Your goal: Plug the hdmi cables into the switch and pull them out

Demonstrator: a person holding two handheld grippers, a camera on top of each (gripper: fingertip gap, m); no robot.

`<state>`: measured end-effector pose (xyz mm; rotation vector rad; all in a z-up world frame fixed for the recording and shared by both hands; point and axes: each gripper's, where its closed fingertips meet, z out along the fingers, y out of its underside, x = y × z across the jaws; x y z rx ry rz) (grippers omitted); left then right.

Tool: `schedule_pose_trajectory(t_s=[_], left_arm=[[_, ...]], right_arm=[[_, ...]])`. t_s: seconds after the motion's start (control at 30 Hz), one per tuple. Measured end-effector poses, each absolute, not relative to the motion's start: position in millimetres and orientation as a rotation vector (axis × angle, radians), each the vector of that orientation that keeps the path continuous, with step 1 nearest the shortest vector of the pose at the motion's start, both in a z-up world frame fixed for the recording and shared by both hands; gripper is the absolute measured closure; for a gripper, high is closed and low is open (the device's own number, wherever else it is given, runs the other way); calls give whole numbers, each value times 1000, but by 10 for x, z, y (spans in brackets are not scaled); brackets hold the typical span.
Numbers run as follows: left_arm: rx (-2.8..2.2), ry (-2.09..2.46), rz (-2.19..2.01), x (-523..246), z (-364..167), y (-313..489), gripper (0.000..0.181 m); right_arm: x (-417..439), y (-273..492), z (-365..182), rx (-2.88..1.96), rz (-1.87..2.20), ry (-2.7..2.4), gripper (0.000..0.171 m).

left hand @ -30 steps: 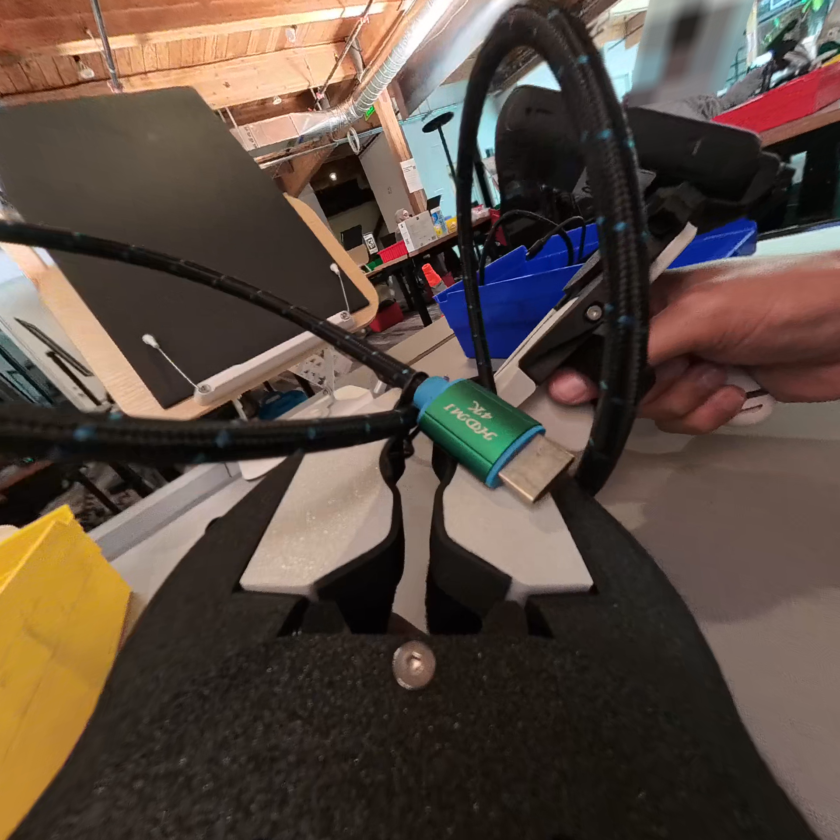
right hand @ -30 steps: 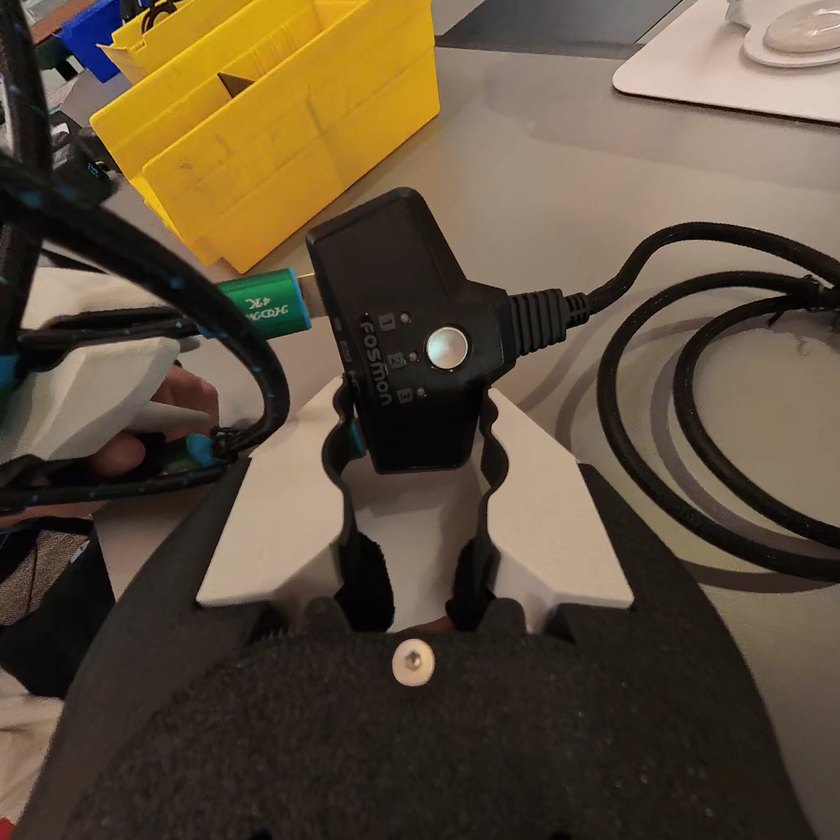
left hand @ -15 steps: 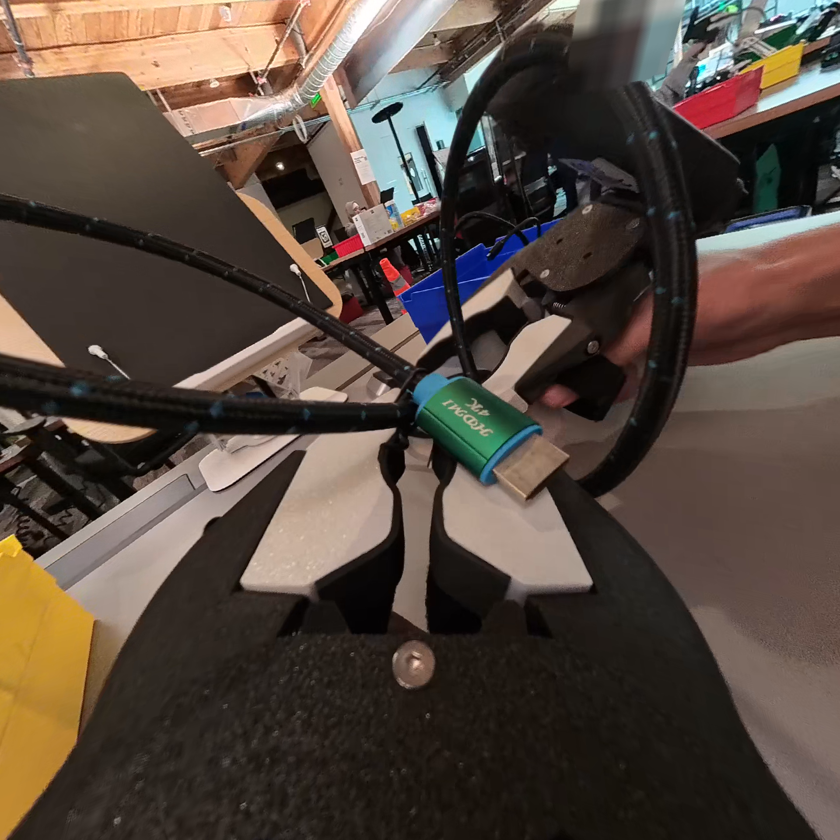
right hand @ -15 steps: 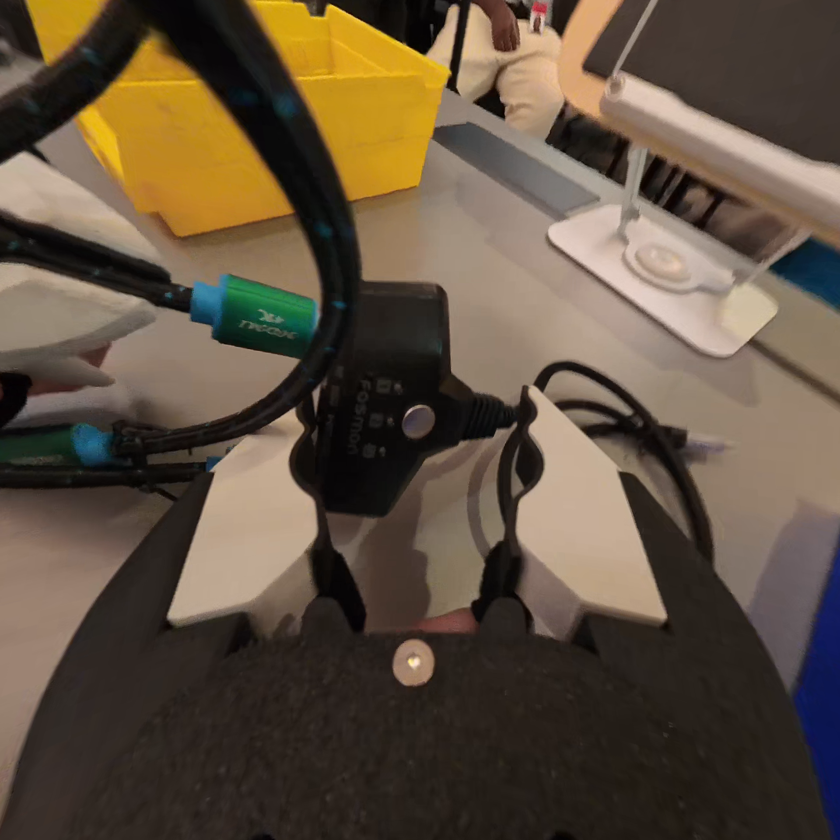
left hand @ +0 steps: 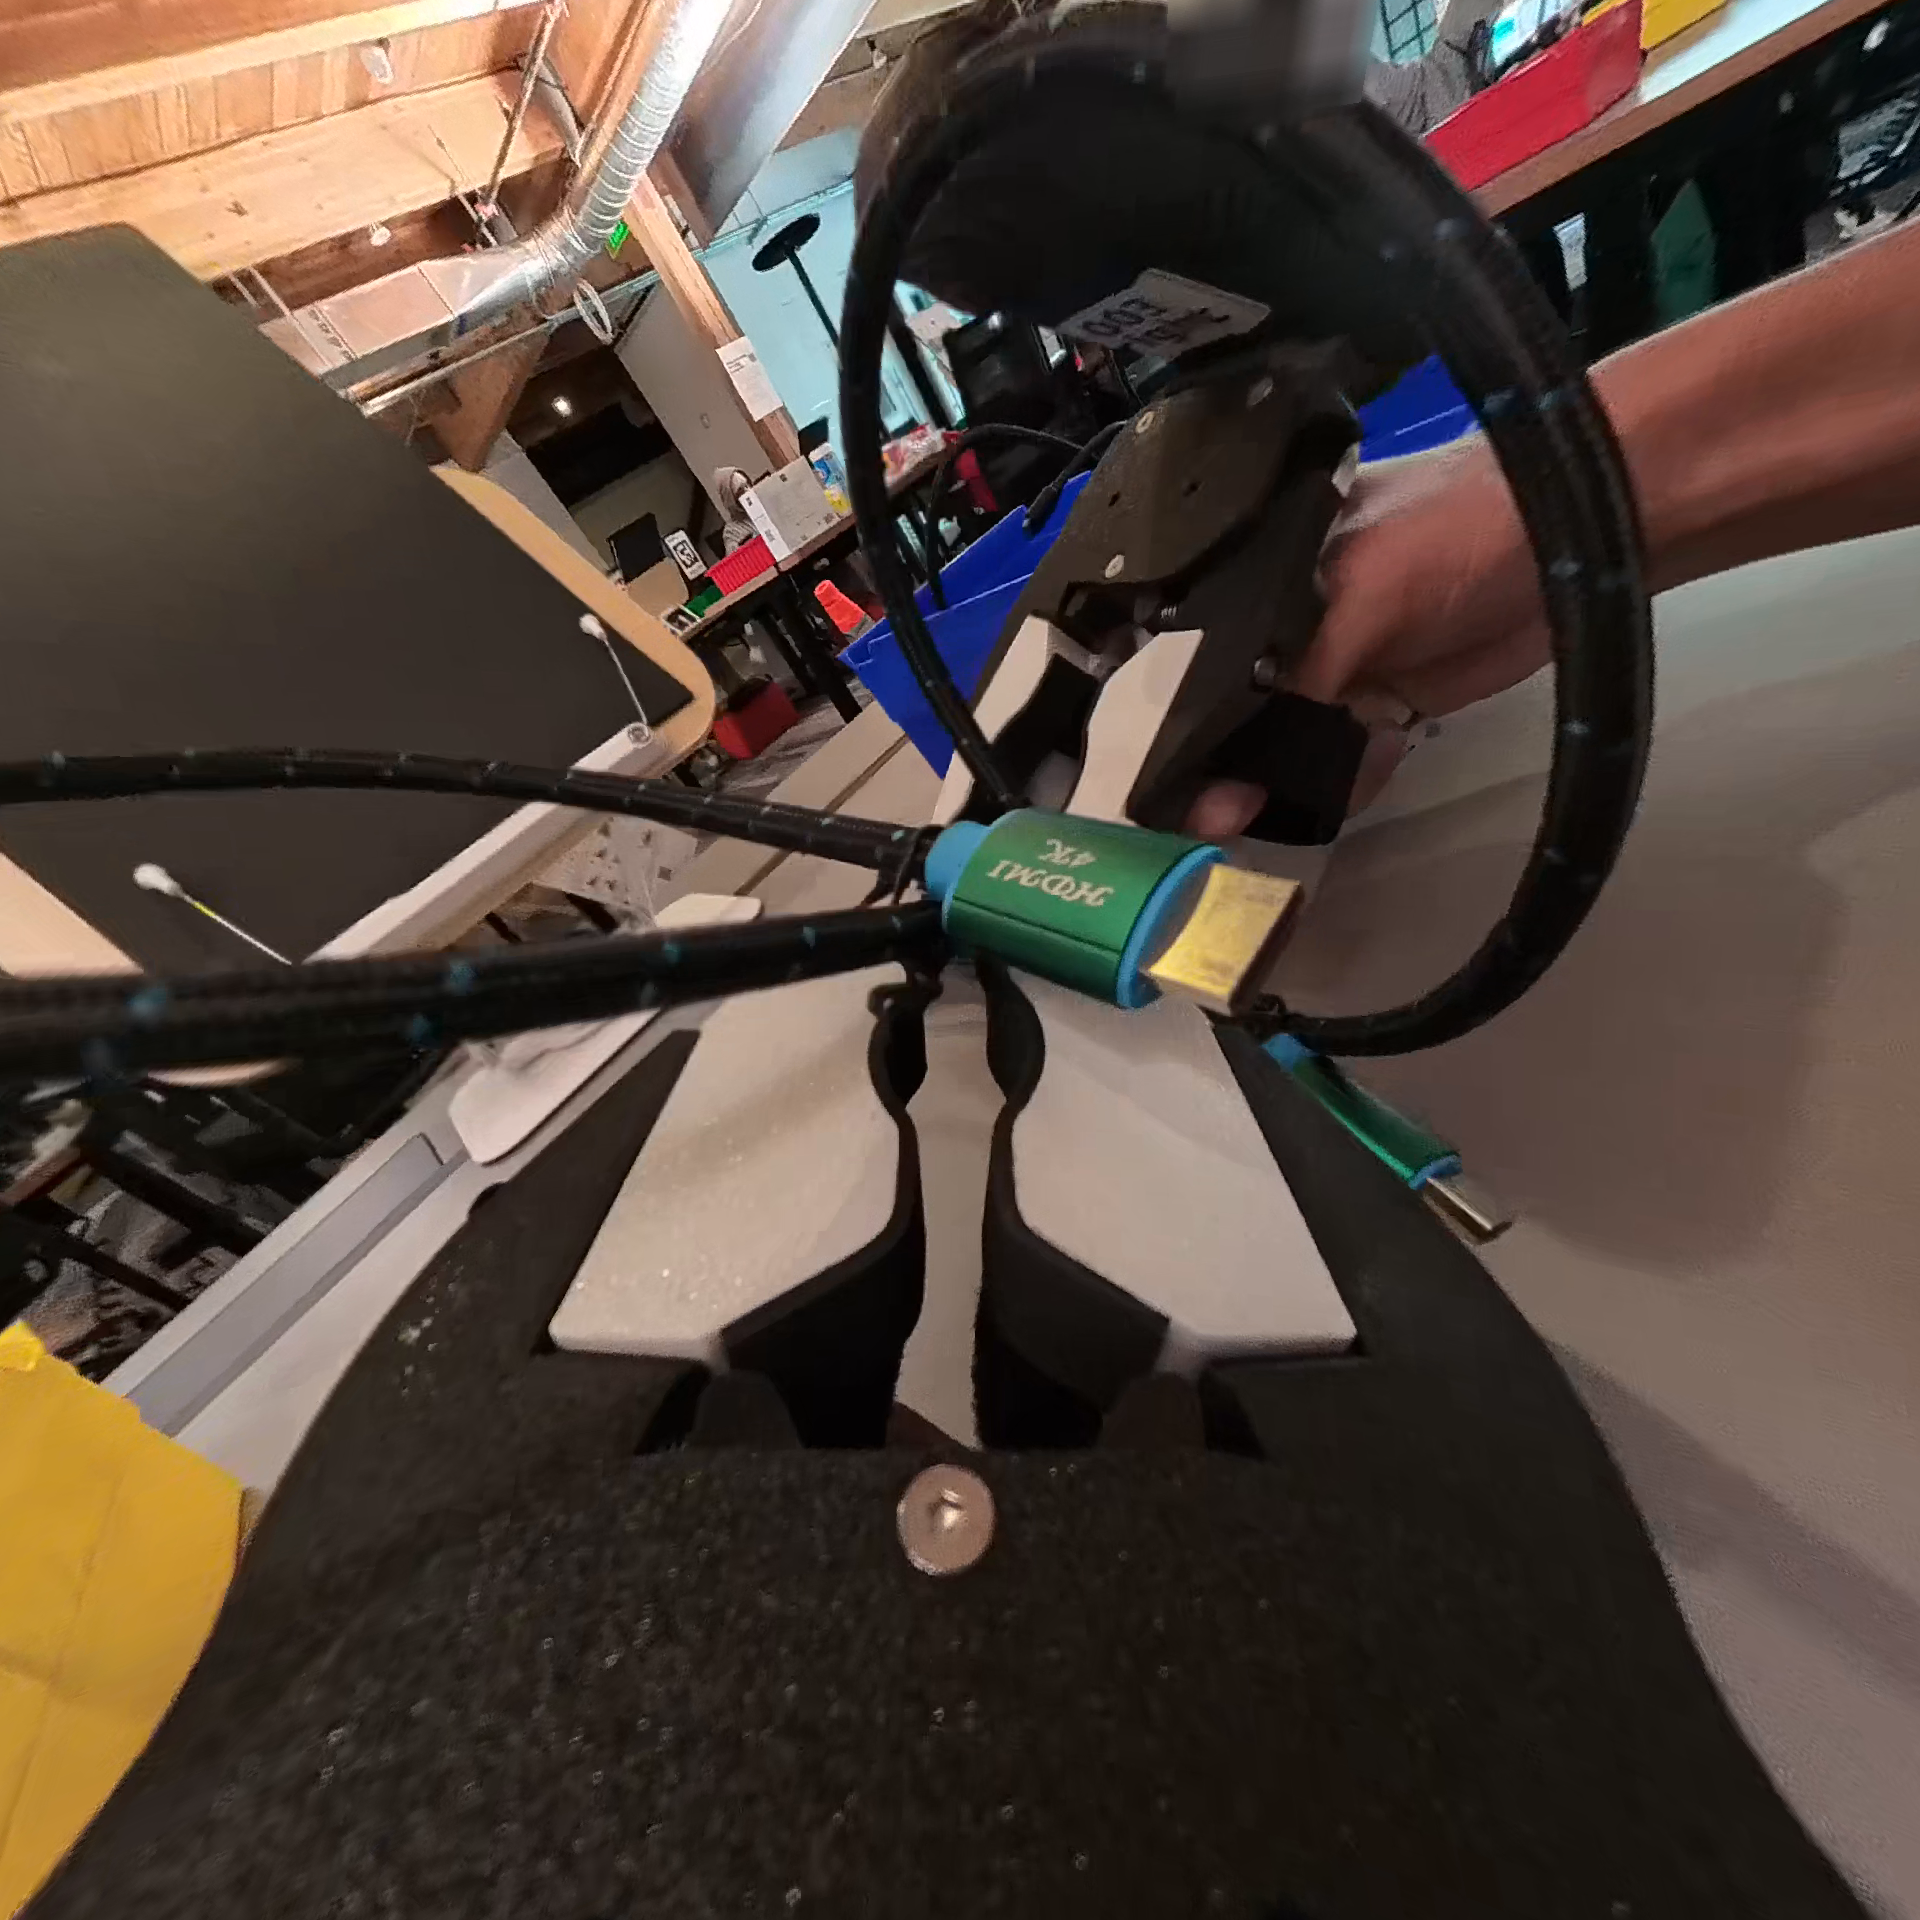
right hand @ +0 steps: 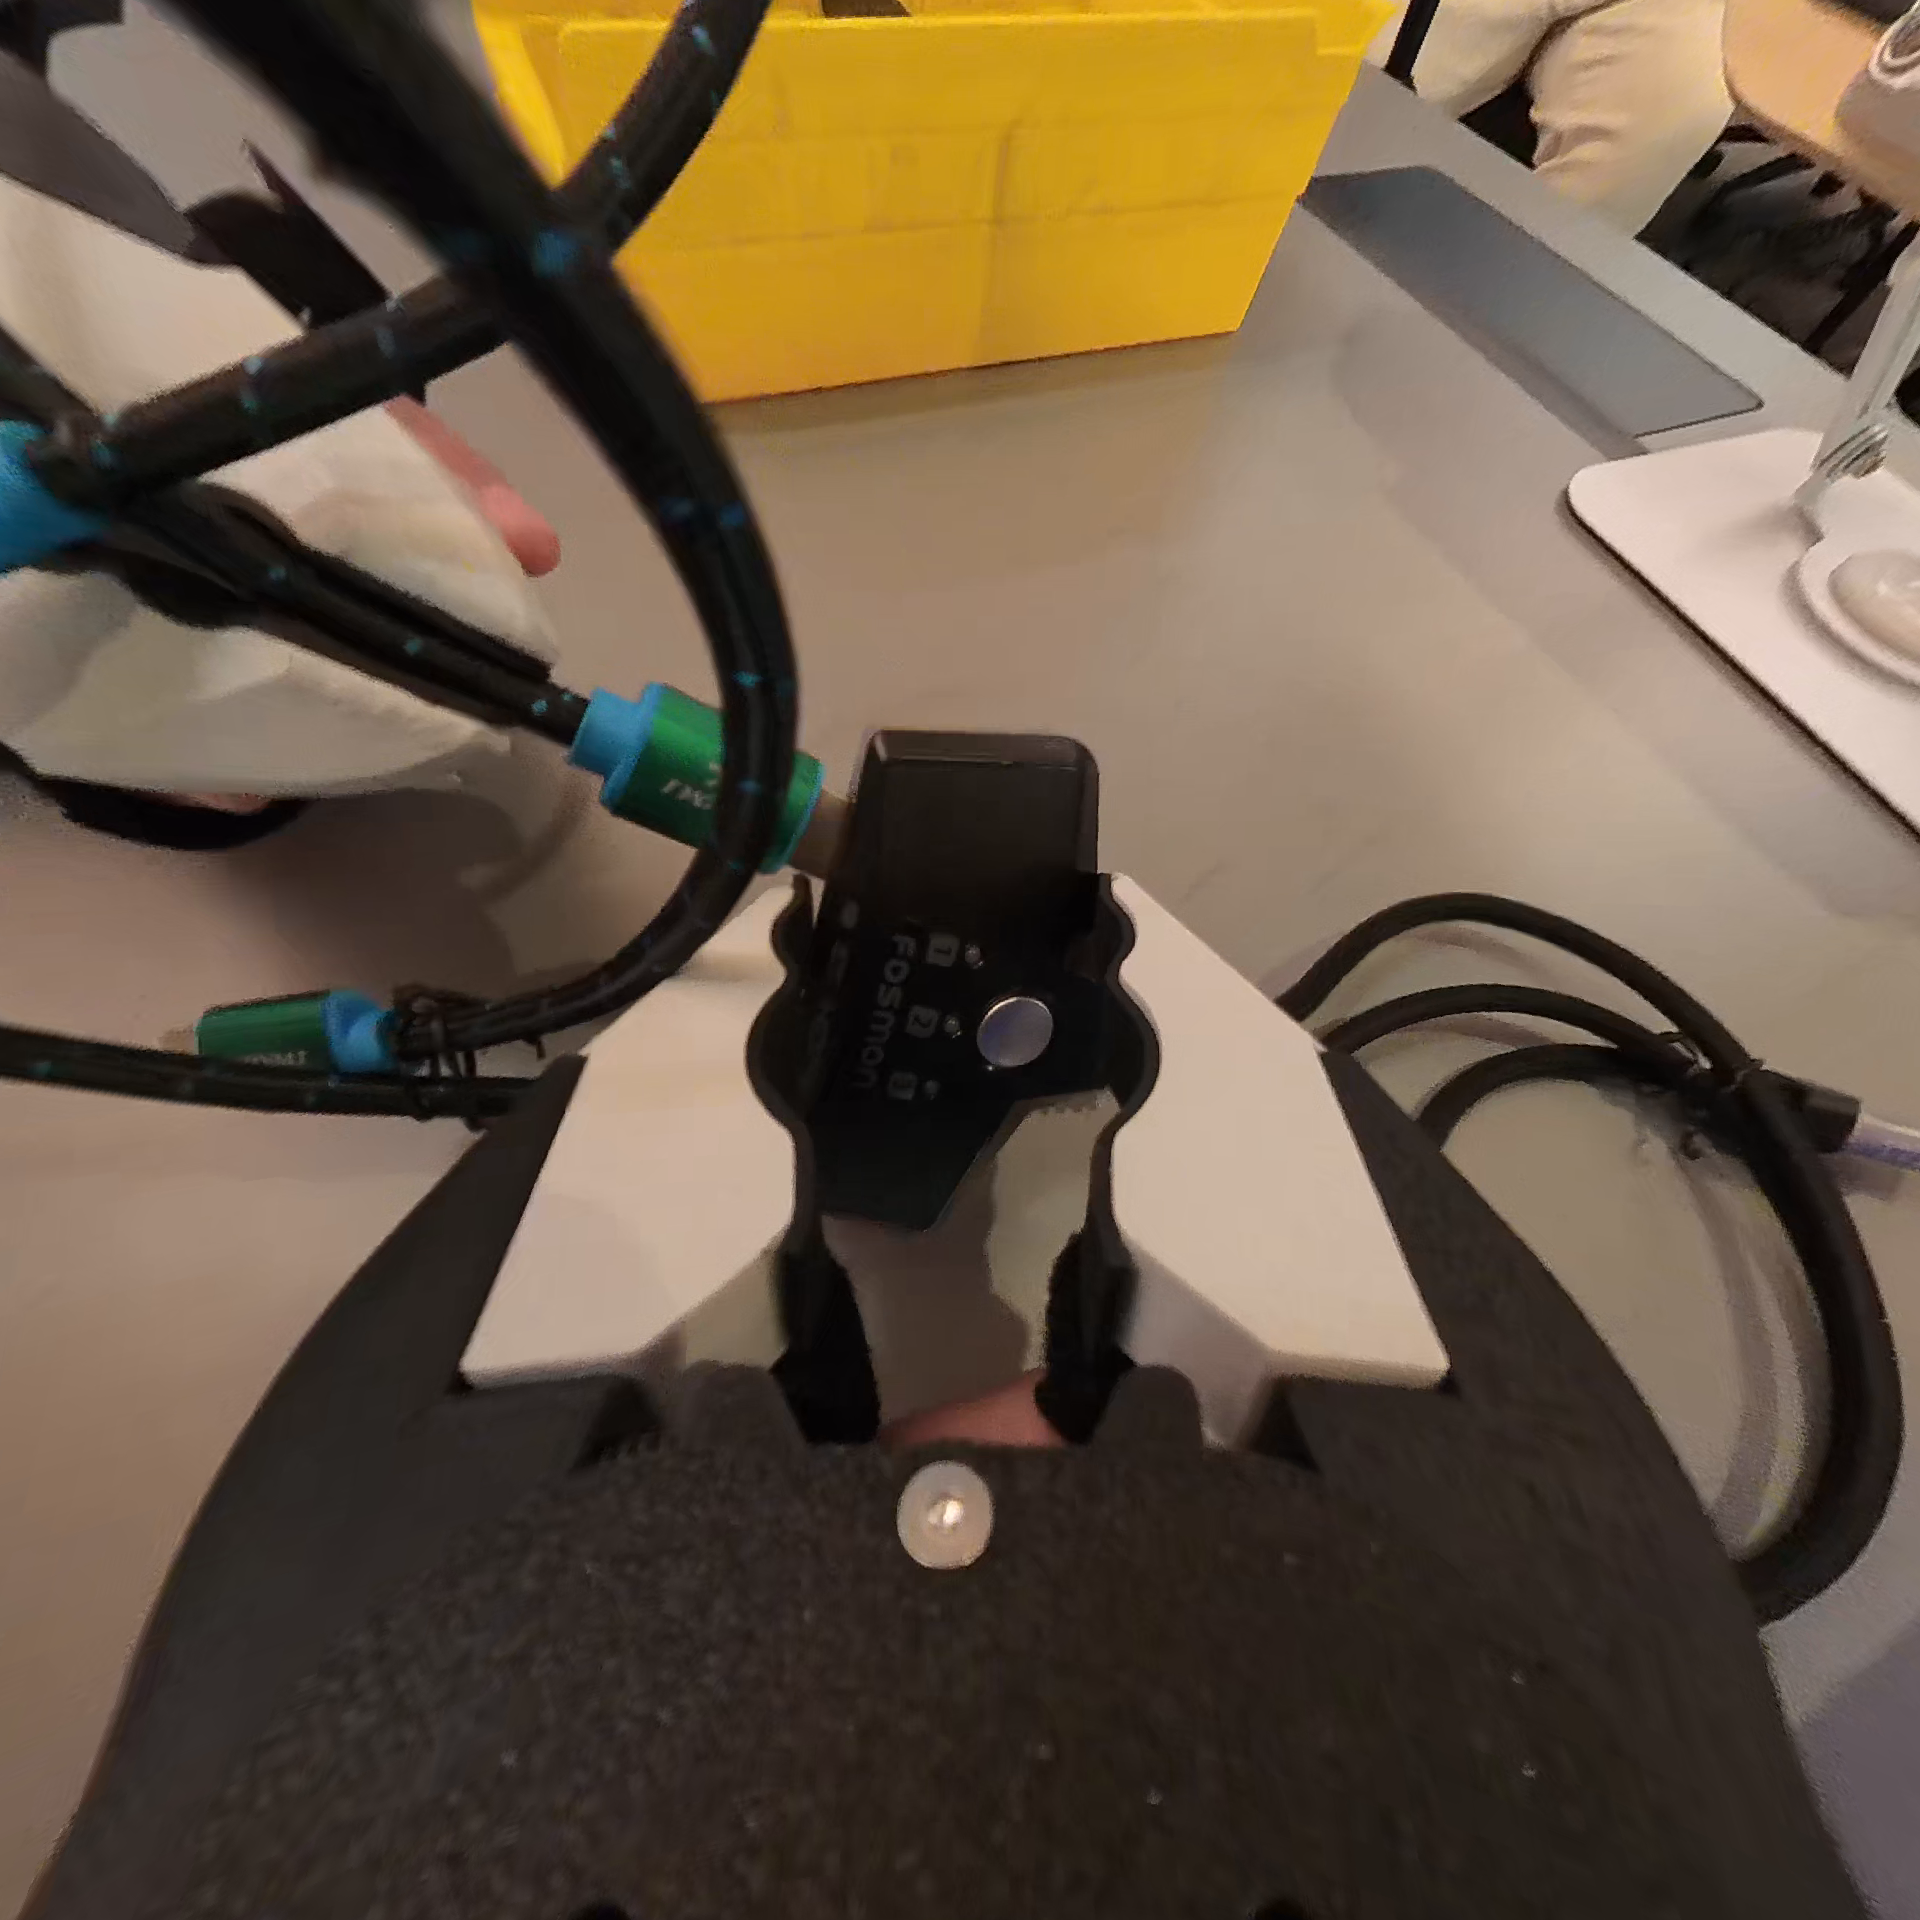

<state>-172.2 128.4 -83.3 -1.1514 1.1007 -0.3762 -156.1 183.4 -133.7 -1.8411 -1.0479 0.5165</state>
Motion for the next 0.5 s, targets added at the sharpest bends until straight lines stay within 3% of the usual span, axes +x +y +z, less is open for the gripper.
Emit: schedule_pose_trajectory(t_s=[0.5], left_arm=[[-955,1312,-72,-1663,-1067,1149,174]], right_arm=[[-1550,1725,-1501,-1877,617,-1058,118]])
